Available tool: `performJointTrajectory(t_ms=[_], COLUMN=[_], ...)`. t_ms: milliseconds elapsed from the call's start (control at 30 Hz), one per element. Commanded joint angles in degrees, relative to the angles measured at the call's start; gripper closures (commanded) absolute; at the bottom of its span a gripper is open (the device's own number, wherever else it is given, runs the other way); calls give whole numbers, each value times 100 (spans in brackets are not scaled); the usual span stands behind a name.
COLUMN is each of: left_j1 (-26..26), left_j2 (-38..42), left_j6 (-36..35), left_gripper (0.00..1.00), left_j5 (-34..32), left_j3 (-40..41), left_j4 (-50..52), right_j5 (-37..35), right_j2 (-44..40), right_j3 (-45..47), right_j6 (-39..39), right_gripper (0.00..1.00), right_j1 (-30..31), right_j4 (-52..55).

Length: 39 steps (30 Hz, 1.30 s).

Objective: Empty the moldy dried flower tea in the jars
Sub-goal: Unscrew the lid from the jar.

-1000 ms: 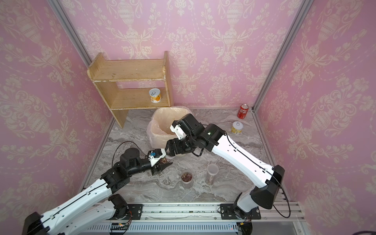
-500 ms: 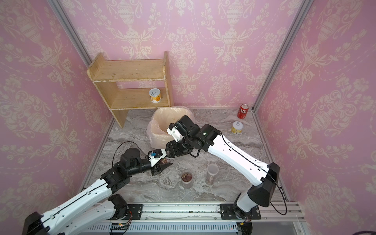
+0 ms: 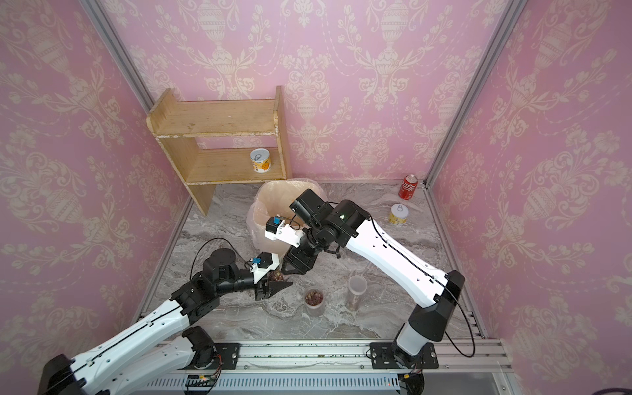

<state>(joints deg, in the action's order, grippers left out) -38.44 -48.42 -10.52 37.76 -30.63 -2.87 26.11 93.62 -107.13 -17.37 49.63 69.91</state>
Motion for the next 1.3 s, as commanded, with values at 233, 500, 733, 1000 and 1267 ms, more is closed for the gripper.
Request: performJointTrajectory(t_ms=[233,500,733,1000,1267], left_j1=[-39,-34,-35,-37,-40], left_j2=[-94,-28,35,103,234], left_j6=[428,248,252,233,-134], left_gripper=[94,95,95,95,94], left_j5=[1038,383,425,24,-846], left_j3=[87,126,159,198,186], left_j4=[-646,-495,-519,-650,-424], right_j5=[274,318,334,354,284], right_j2=[447,303,-51,-78,-1352], right_j3=[-862,-592,-185,-197,933], right_j6=[-2964,-2729,-2940,-2170,384], right_gripper=[54,43,42,4,1], right_j1=[47,49,48,35,-97], right_j4=[673,224,-70,-246,-1684])
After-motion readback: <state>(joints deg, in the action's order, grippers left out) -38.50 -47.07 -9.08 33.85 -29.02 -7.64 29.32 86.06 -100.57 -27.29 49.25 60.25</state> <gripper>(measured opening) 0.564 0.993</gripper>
